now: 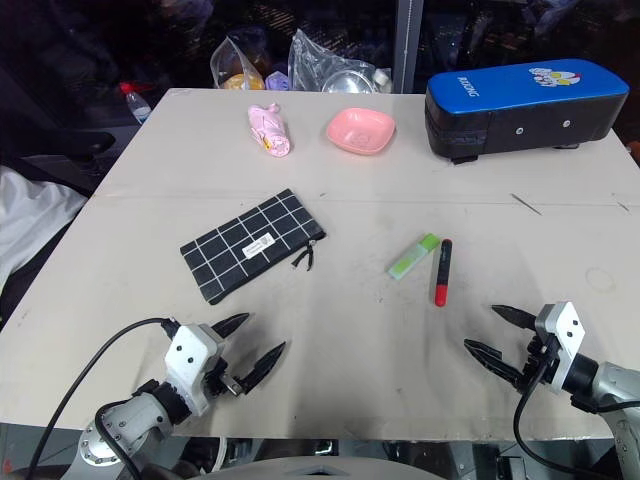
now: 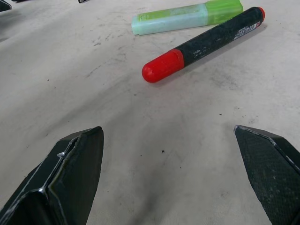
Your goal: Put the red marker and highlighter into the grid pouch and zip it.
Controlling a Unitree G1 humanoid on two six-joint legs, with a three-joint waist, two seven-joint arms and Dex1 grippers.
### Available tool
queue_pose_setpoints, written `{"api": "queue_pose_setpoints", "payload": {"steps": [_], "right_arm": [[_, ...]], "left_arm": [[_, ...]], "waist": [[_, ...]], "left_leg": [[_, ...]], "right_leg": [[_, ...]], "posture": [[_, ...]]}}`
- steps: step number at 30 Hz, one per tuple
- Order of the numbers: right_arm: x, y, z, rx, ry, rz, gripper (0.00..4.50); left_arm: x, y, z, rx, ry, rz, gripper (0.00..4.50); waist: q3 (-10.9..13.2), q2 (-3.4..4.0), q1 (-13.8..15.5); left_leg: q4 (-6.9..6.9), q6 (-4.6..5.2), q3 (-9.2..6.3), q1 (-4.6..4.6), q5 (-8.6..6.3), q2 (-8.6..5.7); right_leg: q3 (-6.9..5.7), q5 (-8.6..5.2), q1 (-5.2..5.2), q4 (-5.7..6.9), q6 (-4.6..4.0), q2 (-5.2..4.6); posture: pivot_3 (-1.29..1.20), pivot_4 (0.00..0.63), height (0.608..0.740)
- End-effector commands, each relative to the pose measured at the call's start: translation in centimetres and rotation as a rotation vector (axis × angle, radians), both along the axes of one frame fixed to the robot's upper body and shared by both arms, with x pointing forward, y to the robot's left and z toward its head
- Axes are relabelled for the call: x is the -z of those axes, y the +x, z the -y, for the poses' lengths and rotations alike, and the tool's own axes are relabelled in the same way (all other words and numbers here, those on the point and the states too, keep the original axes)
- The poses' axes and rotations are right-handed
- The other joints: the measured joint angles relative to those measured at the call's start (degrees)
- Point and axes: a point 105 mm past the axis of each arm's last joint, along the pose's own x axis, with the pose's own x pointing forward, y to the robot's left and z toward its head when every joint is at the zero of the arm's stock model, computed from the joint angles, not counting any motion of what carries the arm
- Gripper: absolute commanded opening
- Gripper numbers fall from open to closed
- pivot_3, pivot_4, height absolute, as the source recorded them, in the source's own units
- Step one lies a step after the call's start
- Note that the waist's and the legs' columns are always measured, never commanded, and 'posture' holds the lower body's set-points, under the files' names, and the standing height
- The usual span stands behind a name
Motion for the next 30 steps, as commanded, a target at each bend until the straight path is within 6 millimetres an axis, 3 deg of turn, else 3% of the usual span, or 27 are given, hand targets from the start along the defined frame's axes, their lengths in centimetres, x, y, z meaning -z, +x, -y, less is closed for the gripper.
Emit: {"api": "queue_pose_setpoints", "payload": {"steps": [1, 13, 16, 20, 22, 26, 30], "right_arm": [[-0.7, 0.1, -0.3, -0.03, -0.001, 0.012, 4.5], [-1.3, 0.3, -0.7, -0.027, 0.001, 0.021, 4.5], [-2.2, 0.2, -1.6, -0.071, 0.035, 0.026, 4.5], [-3.7, 0.3, -3.4, -0.15, 0.067, 0.06, 4.5], [-4.6, 0.5, -4.7, -0.2, 0.086, 0.083, 4.5], [-6.1, 1.2, -6.9, -0.272, 0.116, 0.146, 4.5], [-7.0, 2.0, -8.1, -0.296, 0.125, 0.208, 4.5]], "left_arm": [[-1.4, 0.0, 0.5, 0.037, -0.015, 0.041, 4.47], [-1.9, 0.2, 0.8, 0.088, -0.046, 0.044, 4.47], [-1.7, 0.2, 0.2, 0.072, -0.027, 0.044, 4.47], [-1.4, -0.8, -1.5, 0.024, 0.014, 0.047, 4.47], [-2.2, -0.9, -3.0, -0.035, 0.022, 0.084, 4.47], [-3.1, -1.0, -7.4, -0.151, 0.127, 0.147, 4.47], [-3.6, -0.5, -10.6, -0.112, 0.325, 0.214, 4.47]], "waist": [[0.0, 0.0, 0.0], [0.0, 0.01, 0.0], [0.0, 0.01, -0.01], [0.01, -0.01, -0.29], [0.04, -0.06, -0.21], [0.08, -0.08, -0.06], [0.09, -0.12, 0.11]], "left_leg": [[0.0, 0.0, 0.0, 0.0, 0.0, 0.0], [0.06, -0.01, 0.0, 0.03, 0.01, 0.0], [0.11, -0.01, 0.0, 0.04, 0.01, 0.01], [0.17, -0.02, 0.0, 0.07, 0.01, 0.08], [0.19, -0.02, 0.0, 0.08, 0.01, 0.09], [0.33, -0.02, -0.05, 0.06, 0.01, 0.11], [0.45, -0.01, -0.1, -0.01, 0.0, 0.08]], "right_leg": [[0.0, 0.0, 0.0, 0.0, 0.0, 0.0], [0.02, 0.01, 0.03, 0.05, 0.01, 0.19], [0.03, 0.01, 0.03, 0.11, 0.01, 0.21], [0.1, 0.01, 0.03, 0.16, 0.01, 0.16], [0.1, 0.01, 0.02, 0.17, 0.0, 0.17], [0.07, -0.04, 0.02, 0.24, -0.09, 0.16], [-0.03, -0.11, 0.03, 0.21, -0.23, 0.11]], "posture": [[0.0, 0.15, 0.74], [0.0, 0.15, 0.74], [0.0, 0.15, 0.74], [0.0, 0.15, 0.74], [0.0, 0.15, 0.74], [0.0, 0.15, 0.74], [0.0, 0.15, 0.74]]}}
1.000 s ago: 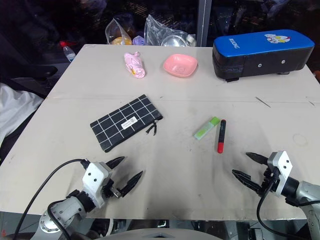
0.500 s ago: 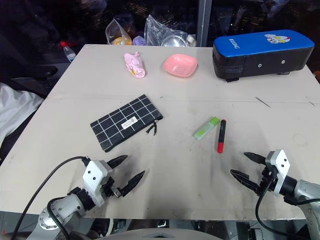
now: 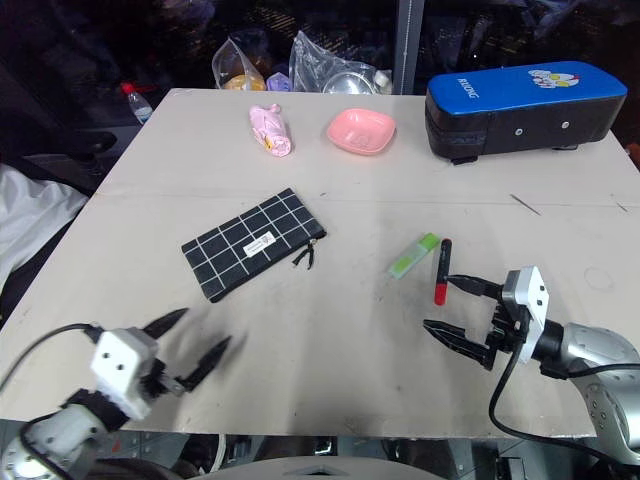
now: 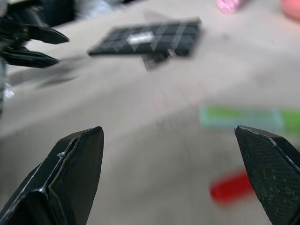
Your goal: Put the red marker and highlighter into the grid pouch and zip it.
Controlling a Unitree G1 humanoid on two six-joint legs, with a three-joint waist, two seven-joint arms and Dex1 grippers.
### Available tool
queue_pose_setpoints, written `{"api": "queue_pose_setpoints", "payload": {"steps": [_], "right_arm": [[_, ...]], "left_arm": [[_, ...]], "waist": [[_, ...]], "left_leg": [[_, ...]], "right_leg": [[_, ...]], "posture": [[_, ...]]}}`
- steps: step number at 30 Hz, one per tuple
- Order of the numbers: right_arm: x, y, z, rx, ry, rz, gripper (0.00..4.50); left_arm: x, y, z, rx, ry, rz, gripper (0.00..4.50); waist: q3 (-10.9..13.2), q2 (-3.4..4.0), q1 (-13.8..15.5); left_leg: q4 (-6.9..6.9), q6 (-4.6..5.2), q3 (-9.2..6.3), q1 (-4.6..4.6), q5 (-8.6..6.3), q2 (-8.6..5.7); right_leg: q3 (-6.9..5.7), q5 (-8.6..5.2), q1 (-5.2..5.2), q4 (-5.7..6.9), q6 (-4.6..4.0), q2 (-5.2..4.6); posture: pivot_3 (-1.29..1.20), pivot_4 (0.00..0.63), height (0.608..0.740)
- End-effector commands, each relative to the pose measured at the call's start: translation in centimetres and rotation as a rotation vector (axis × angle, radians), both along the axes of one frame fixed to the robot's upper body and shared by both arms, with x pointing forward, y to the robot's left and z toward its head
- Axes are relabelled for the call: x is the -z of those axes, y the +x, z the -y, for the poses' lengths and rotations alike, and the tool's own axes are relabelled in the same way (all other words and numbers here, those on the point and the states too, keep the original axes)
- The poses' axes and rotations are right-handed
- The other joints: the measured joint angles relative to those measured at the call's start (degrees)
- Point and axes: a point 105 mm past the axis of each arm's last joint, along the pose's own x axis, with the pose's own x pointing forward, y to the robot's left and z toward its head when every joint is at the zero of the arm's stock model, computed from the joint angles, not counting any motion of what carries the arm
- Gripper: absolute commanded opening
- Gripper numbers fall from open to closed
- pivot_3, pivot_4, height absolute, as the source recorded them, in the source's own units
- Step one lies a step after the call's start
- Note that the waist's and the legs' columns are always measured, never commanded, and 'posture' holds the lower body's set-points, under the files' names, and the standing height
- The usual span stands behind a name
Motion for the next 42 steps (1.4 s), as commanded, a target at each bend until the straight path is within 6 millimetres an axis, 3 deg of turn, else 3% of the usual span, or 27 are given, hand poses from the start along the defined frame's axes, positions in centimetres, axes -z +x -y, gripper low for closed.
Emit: {"api": "queue_pose_setpoints", "payload": {"steps": [1, 5, 8, 13, 23, 31, 33, 37, 42], "right_arm": [[-1.3, 0.5, -1.3, -0.028, 0.018, 0.081, 4.5], [-1.2, 0.7, -1.7, -0.037, 0.021, 0.089, 4.5], [-1.2, 0.7, -1.9, -0.045, 0.019, 0.096, 4.5], [-1.3, 0.8, -1.7, -0.039, 0.009, 0.111, 4.5], [-1.2, 1.1, -1.5, -0.018, -0.001, 0.131, 4.5], [-0.8, 1.5, -0.9, 0.058, -0.002, 0.122, 4.5], [-0.7, 1.6, -0.8, 0.073, -0.004, 0.125, 4.5], [-0.5, 1.7, -0.8, 0.082, -0.004, 0.124, 4.5], [-0.2, 1.7, -1.0, 0.086, -0.002, 0.125, 4.5]], "left_arm": [[-1.0, 0.7, -2.4, 0.093, 0.241, 0.068, 4.47], [-0.9, 2.7, -3.8, 0.234, 0.467, 0.12, 4.47], [-0.1, 3.6, -3.7, 0.395, 0.595, 0.132, 4.47], [0.2, 5.9, -3.5, 0.5, 0.705, 0.182, 4.47], [0.2, 9.9, 0.7, 0.592, 0.66, 0.306, 4.47], [-0.2, 12.2, 1.7, 0.528, 0.629, 0.354, 4.47], [-0.7, 12.0, 1.6, 0.519, 0.614, 0.369, 4.47], [-1.0, 9.6, 1.1, 0.559, 0.608, 0.372, 4.47], [-1.8, 7.7, -1.3, 0.496, 0.635, 0.365, 4.47]], "waist": [[0.02, 0.0, -0.02], [0.0, -0.02, 0.15], [0.0, -0.03, -0.16], [0.01, 0.04, -0.22], [-0.03, 0.44, 0.15], [-0.03, 0.44, 0.0], [-0.03, 0.44, -0.12], [-0.03, 0.43, -0.54], [-0.01, 0.44, -1.54]], "left_leg": [[0.04, 0.0, 0.01, 0.0, 0.0, -0.01], [0.14, 0.0, -0.02, -0.03, 0.0, 0.0], [0.14, 0.08, 0.1, -0.03, -0.05, -0.03], [0.14, 0.17, 0.25, -0.01, -0.1, -0.03], [0.36, 0.16, 0.24, 0.05, -0.09, -0.04], [0.37, 0.16, 0.25, 0.05, -0.09, -0.03], [0.37, 0.16, 0.24, 0.05, -0.08, -0.02], [0.35, 0.16, 0.25, 0.06, -0.09, 0.03], [0.27, 0.15, 0.28, 0.06, -0.1, 0.07]], "right_leg": [[0.0, 0.0, 0.0, 0.01, 0.0, 0.0], [-0.1, 0.02, 0.02, 0.06, -0.03, -0.03], [-0.1, 0.02, 0.03, 0.04, -0.01, -0.18], [-0.13, 0.16, 0.03, 0.07, 0.23, -0.24], [-0.4, 0.27, 0.25, 0.2, 0.45, -0.13], [-0.37, 0.33, 0.26, 0.19, 0.57, 0.07], [-0.38, 0.33, 0.26, 0.2, 0.58, 0.08], [-0.33, 0.33, 0.23, 0.18, 0.58, 0.06], [-0.29, 0.33, 0.19, 0.17, 0.58, -0.18]], "posture": [[0.0, 0.15, 0.74], [0.0, 0.15, 0.74], [0.0, 0.15, 0.74], [0.0, 0.15, 0.74], [0.0, 0.15, 0.74], [0.0, 0.15, 0.74], [0.0, 0.15, 0.74], [0.0, 0.15, 0.74], [0.0, 0.15, 0.74]]}}
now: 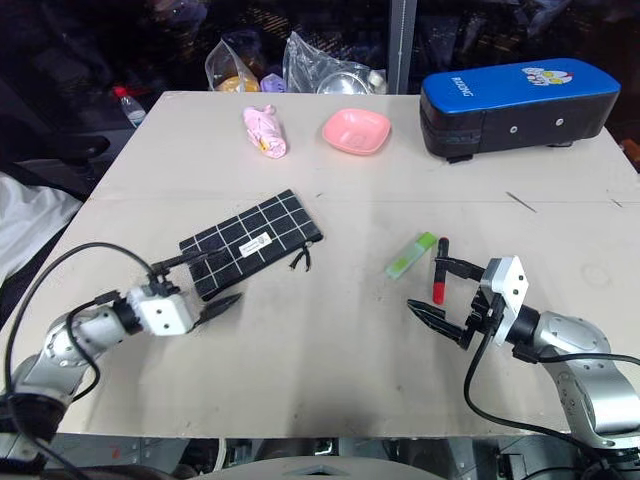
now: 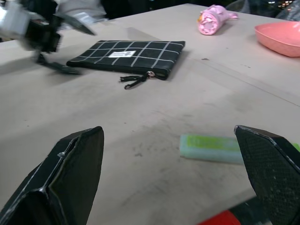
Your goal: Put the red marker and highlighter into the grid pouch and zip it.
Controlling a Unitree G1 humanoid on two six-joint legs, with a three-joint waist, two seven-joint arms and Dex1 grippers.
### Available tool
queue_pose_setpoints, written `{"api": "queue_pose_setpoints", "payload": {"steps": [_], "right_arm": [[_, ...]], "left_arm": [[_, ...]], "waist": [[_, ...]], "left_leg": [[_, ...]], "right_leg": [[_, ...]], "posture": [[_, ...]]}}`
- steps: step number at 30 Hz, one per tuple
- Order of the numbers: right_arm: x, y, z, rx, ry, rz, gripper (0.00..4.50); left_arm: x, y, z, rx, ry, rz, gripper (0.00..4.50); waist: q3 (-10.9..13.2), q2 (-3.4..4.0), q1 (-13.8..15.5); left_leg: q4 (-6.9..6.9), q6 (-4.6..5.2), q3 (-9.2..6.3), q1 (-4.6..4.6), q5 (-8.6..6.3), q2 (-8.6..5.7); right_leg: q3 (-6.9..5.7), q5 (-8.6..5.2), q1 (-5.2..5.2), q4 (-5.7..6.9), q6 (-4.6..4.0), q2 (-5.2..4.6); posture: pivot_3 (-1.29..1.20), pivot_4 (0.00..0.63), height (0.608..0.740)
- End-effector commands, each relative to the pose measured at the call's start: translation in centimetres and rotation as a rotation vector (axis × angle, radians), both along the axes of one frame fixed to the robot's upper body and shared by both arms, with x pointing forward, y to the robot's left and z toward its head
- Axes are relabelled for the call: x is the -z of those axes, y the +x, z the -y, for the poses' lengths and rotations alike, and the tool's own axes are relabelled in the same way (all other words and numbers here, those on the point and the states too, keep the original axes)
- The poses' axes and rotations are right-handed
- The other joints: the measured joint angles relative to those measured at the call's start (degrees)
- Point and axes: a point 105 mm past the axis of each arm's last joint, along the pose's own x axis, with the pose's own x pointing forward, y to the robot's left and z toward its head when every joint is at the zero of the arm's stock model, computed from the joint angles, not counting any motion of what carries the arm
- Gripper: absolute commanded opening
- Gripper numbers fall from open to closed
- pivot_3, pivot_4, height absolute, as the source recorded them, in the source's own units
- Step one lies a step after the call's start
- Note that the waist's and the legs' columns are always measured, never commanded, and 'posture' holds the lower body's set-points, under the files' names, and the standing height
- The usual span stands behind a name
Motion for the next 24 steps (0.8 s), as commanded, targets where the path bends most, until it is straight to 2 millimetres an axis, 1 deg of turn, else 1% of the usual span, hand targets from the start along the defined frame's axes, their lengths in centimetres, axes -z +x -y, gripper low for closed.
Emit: {"api": "queue_pose_setpoints", "payload": {"steps": [1, 4, 6, 8, 11, 14, 17, 20, 22, 24], "right_arm": [[-0.6, 0.0, -0.2, -0.002, 0.009, 0.04, 4.5], [-0.6, 0.0, -0.3, -0.003, 0.013, 0.04, 4.5], [-0.6, 0.0, -0.3, -0.003, 0.013, 0.041, 4.5], [-0.6, -0.1, -0.2, -0.003, 0.013, 0.041, 4.5], [-0.5, -0.1, -0.3, -0.005, 0.013, 0.039, 4.5], [-0.5, 0.0, -0.4, -0.006, 0.012, 0.04, 4.5], [-0.6, 0.1, -0.4, -0.005, 0.013, 0.045, 4.5], [-0.7, 0.1, -0.4, -0.005, 0.013, 0.048, 4.5], [-0.7, 0.1, -0.5, -0.005, 0.012, 0.05, 4.5], [-0.8, 0.1, -0.5, -0.004, 0.012, 0.053, 4.5]], "left_arm": [[-1.4, -0.8, -1.8, -0.049, 0.024, 0.055, 4.47], [-2.2, -1.3, -3.4, -0.107, 0.042, 0.095, 4.47], [-2.6, -1.4, -4.0, -0.126, 0.057, 0.111, 4.47], [-2.5, -1.6, -4.5, -0.132, 0.084, 0.104, 4.47], [-1.6, -2.3, -5.2, -0.122, 0.143, 0.066, 4.47], [-1.1, -2.4, -5.5, -0.116, 0.164, 0.032, 4.47], [-0.6, -2.1, -5.7, -0.108, 0.191, 0.011, 4.47], [-0.7, -1.0, -5.7, -0.118, 0.198, 0.027, 4.47], [-0.8, -0.1, -5.3, -0.101, 0.218, 0.041, 4.47], [-0.8, 0.7, -5.0, -0.094, 0.228, 0.054, 4.47]], "waist": [[0.01, 0.02, -0.19], [0.04, -0.02, -0.21], [0.06, -0.05, -0.02], [0.06, -0.06, 0.12], [0.06, -0.07, 0.0], [0.07, -0.08, -0.14], [0.07, -0.08, -0.06], [0.08, -0.06, 0.25], [0.08, -0.06, 0.39], [0.08, -0.06, 0.82]], "left_leg": [[-0.01, 0.0, -0.01, 0.0, 0.0, 0.0], [-0.01, 0.0, -0.01, 0.0, 0.0, 0.0], [0.0, 0.0, -0.01, 0.0, 0.0, -0.01], [0.01, 0.0, -0.02, -0.01, 0.0, -0.03], [0.0, 0.01, 0.02, -0.02, -0.01, -0.04], [-0.01, 0.01, 0.03, -0.02, -0.01, -0.04], [-0.01, 0.01, 0.02, -0.02, -0.01, -0.04], [0.0, 0.01, 0.03, -0.01, -0.01, -0.04], [0.01, 0.01, 0.03, -0.01, 0.0, -0.05], [0.04, 0.01, 0.04, 0.0, 0.0, -0.06]], "right_leg": [[-0.01, 0.0, 0.0, 0.01, 0.0, 0.0], [-0.03, 0.0, -0.01, 0.01, 0.0, 0.0], [-0.04, 0.0, -0.01, 0.01, 0.0, -0.01], [-0.07, 0.0, 0.0, -0.01, -0.01, -0.05], [-0.05, 0.0, 0.0, -0.03, -0.01, -0.06], [-0.05, 0.0, -0.01, -0.03, -0.01, -0.04], [-0.07, 0.0, -0.02, -0.01, -0.01, -0.04], [-0.07, 0.0, -0.01, 0.0, -0.01, -0.03], [-0.07, 0.0, -0.01, 0.01, 0.0, 0.0], [-0.08, 0.0, 0.0, 0.03, 0.0, 0.24]], "posture": [[0.0, 0.15, 0.74], [0.0, 0.15, 0.74], [0.0, 0.15, 0.74], [0.0, 0.15, 0.74], [0.0, 0.15, 0.74], [0.0, 0.15, 0.74], [0.0, 0.15, 0.74], [0.0, 0.15, 0.74], [0.0, 0.15, 0.74], [0.0, 0.15, 0.74]]}}
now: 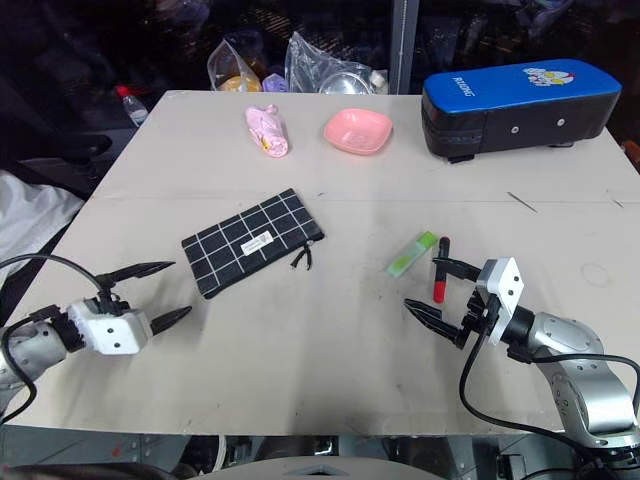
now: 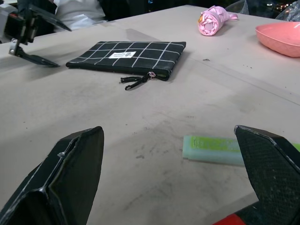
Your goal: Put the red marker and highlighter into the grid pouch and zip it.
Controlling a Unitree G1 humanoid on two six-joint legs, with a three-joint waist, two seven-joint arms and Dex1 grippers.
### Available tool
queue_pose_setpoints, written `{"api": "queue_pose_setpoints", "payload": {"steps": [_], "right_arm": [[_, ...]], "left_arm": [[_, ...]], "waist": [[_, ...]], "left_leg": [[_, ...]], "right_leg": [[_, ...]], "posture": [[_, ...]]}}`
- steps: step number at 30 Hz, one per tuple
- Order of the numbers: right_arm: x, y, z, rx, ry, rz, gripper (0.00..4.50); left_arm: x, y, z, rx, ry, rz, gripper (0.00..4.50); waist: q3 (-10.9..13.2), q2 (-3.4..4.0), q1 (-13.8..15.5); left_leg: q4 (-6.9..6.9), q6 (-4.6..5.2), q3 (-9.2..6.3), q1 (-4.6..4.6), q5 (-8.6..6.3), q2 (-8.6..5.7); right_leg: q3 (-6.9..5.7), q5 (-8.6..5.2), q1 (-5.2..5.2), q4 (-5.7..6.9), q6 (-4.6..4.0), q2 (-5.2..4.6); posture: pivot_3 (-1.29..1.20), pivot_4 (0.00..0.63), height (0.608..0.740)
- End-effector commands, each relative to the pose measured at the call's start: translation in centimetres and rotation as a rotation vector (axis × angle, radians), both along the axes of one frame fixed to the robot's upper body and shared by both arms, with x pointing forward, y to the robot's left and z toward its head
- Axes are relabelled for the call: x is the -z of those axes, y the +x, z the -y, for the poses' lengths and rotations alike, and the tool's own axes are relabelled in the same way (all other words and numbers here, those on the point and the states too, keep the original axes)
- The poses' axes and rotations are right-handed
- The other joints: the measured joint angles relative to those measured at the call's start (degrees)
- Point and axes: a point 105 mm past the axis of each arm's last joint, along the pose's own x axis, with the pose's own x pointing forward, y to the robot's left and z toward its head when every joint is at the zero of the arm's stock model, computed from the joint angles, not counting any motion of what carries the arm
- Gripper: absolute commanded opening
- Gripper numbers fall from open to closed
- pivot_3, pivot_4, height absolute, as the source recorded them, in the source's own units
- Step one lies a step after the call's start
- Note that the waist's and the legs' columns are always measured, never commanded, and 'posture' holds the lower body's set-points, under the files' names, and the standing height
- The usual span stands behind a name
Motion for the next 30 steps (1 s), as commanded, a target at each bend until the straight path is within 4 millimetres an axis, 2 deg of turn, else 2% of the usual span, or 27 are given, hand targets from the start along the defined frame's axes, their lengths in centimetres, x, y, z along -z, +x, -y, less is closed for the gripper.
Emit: {"api": "queue_pose_setpoints", "payload": {"steps": [1, 4, 10, 17, 23, 30], "right_arm": [[-1.1, 0.0, -0.1, -0.004, 0.0, 0.055, 4.5], [-1.5, -0.2, -0.3, -0.016, 0.013, 0.068, 4.5], [-2.2, -0.2, -0.8, -0.034, 0.021, 0.096, 4.5], [-3.1, -0.3, -1.8, -0.05, 0.035, 0.119, 4.5], [-3.2, -0.2, -2.0, -0.047, 0.041, 0.124, 4.5], [-2.8, -0.2, -2.1, -0.034, 0.045, 0.119, 4.5]], "left_arm": [[0.2, 1.2, -0.2, -0.017, 0.025, 0.005, 4.47], [0.5, 2.6, 1.1, 0.024, 0.015, 0.003, 4.47], [0.7, 3.9, 3.4, 0.116, 0.002, 0.003, 4.47], [0.1, 5.0, 4.7, 0.171, 0.009, 0.048, 4.47], [-1.6, 6.2, 6.7, 0.227, 0.004, 0.184, 4.47], [-2.8, 8.5, 8.7, 0.183, -0.011, 0.349, 4.47]], "waist": [[0.0, 0.0, 0.41], [0.0, 0.0, 0.78], [0.0, 0.01, 0.7], [0.0, 0.01, 0.67], [0.0, 0.0, 0.67], [0.08, -0.15, 0.45]], "left_leg": [[0.01, 0.0, 0.01, 0.0, 0.0, 0.01], [0.03, 0.0, 0.03, 0.0, 0.0, 0.01], [0.04, 0.0, 0.06, 0.0, 0.0, -0.01], [0.05, 0.0, 0.06, 0.0, 0.0, -0.01], [0.05, 0.0, 0.06, -0.03, 0.0, -0.02], [0.07, 0.0, 0.05, -0.07, 0.01, -0.01]], "right_leg": [[0.02, 0.0, 0.0, 0.0, 0.0, 0.01], [0.02, 0.0, 0.0, 0.02, 0.0, 0.05], [0.06, 0.01, 0.0, 0.02, 0.02, 0.05], [0.06, 0.02, 0.0, 0.02, 0.05, 0.07], [0.06, 0.04, -0.01, 0.01, 0.08, 0.07], [0.07, 0.1, -0.02, 0.01, 0.2, 0.11]], "posture": [[0.0, 0.15, 0.74], [0.0, 0.15, 0.74], [0.0, 0.15, 0.74], [0.0, 0.15, 0.74], [0.0, 0.15, 0.74], [0.0, 0.15, 0.74]]}}
